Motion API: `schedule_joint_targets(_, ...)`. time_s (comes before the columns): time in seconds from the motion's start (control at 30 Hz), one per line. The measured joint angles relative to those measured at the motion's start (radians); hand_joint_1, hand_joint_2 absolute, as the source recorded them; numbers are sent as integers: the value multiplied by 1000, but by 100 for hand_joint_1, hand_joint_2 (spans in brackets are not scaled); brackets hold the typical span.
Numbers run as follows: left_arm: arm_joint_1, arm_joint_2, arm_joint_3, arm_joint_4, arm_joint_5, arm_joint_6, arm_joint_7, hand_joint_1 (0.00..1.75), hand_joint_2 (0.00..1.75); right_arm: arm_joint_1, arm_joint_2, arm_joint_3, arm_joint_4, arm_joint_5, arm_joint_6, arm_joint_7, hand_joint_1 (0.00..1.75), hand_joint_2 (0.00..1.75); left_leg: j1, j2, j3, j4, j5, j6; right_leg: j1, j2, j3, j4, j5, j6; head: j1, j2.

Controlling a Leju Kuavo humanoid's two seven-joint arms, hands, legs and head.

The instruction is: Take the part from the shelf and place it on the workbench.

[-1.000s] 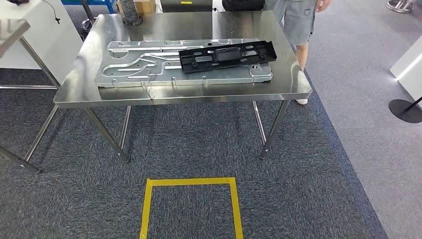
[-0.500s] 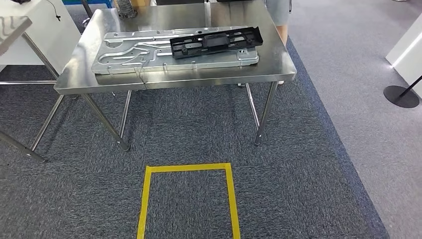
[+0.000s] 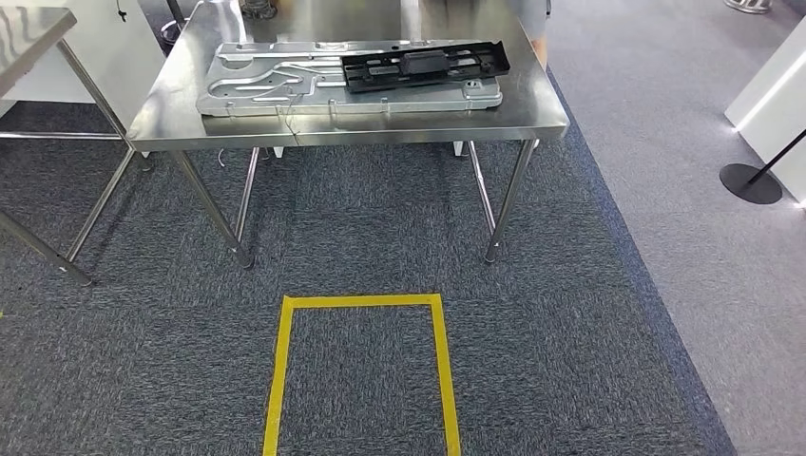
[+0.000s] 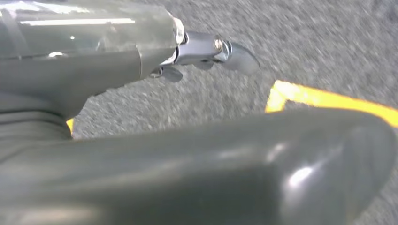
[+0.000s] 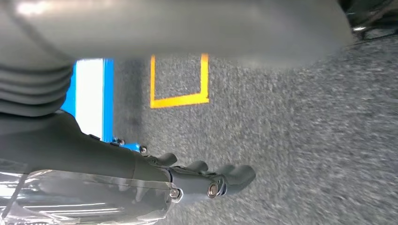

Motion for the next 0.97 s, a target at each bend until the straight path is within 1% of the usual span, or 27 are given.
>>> schedule_joint_targets(0.03, 0, 0, 0, 0, 2, 2, 9, 0, 0, 0, 0, -2, 0, -1, 8, -2, 0, 175, -1, 0, -10, 5, 4, -1, -1, 0, 5, 18, -5, 1, 0, 0)
schedule_joint_targets(0.07, 0, 0, 0, 0, 4, 5, 17, 0, 0, 0, -1, -4, 0, -3, 19, -8, 0, 175, -2, 0, -19, 10, 7, -2, -1, 0, 31, -6, 8, 1, 0, 0)
schedule_joint_targets(0.1, 0, 0, 0, 0, 7, 6, 25, 0, 0, -1, -3, -5, 0, -5, 31, -15, 0, 175, -2, 0, -26, 17, 9, -3, -1, 0, 75, -66, 32, -2, 0, 0)
schedule_joint_targets(0.13, 0, 0, 0, 0, 8, 7, 30, 0, 0, -1, -5, -7, 0, -8, 42, -23, 0, 175, -2, 0, -31, 24, 9, -4, -1, 0, 123, -141, 52, -6, 0, 0)
schedule_joint_targets(0.17, -1, 0, 1, 0, 9, 8, 33, 0, 0, -2, -6, -10, 0, -12, 51, -30, 0, 175, -6, -1, -38, 34, 7, -5, -2, 0, 162, -206, 69, -8, 0, 0)
schedule_joint_targets(0.2, -1, 0, 1, 0, 9, 8, 36, 0, 0, -4, -7, -13, 0, -17, 56, -35, 0, 175, -9, -1, -44, 41, 6, -6, -3, 0, 184, -248, 74, -10, 0, 0)
schedule_joint_targets(0.23, -2, 0, 1, 0, 9, 9, 38, 0, 0, -4, -7, -17, 0, -22, 58, -38, 0, 175, -13, -1, -49, 47, 5, -8, -4, 0, 191, -266, 73, -12, 0, 0)
schedule_joint_targets(0.27, -3, 1, 1, 0, 9, 11, 40, 0, 0, -5, -7, -21, 0, -26, 57, -40, 0, 175, -16, -2, -53, 50, 5, -9, -4, 0, 189, -268, 74, -13, 0, 0)
schedule_joint_targets(0.33, -3, 0, 1, 0, 9, 12, 45, 0, 0, -4, -7, -28, 0, -29, 48, -38, 0, 175, -14, -2, -56, 50, 8, -14, -1, -1, 185, -266, 75, -18, 0, 0)
schedule_joint_targets(0.47, -4, -4, 1, 0, 4, 13, 53, 0, 175, -3, -9, -39, 0, -30, 35, -21, 0, 0, -9, -2, -58, 49, 12, -20, 5, -1, 182, -266, 78, -24, 0, 0)
schedule_joint_targets(0.6, -5, -6, 1, 0, -1, 15, 53, 0, 175, -3, -10, -48, 0, -37, 30, -15, 0, 0, -6, -2, -59, 49, 14, -23, 7, -1, 183, -266, 79, -26, 0, 0)
schedule_joint_targets(0.73, -5, -8, 1, 0, -3, 24, 52, 0, 175, -4, -10, -59, 0, -43, 29, -21, 0, 175, -5, -2, -59, 49, 15, -24, 6, -1, 183, -265, 80, -27, 0, 0)
schedule_joint_targets(0.9, -5, -8, 1, 0, 2, 23, 61, 0, 175, -5, -11, -75, 0, -72, 25, -63, 0, 175, -5, -2, -60, 49, 15, -23, 6, -1, 183, -265, 81, -27, 0, 0)
schedule_joint_targets(0.93, -4, -8, -4, 0, 7, 21, 64, 0, 131, -4, -13, -76, 0, -80, 22, -70, 0, 175, -5, -2, -60, 50, 15, -23, 6, -1, 183, -265, 81, -26, 0, 0)
schedule_joint_targets(0.97, -4, -8, -5, 0, 10, 20, 66, 0, 116, -4, -13, -77, -1, -84, 20, -73, 0, 175, -5, -2, -60, 50, 15, -23, 6, -1, 183, -265, 81, -26, 0, 0)
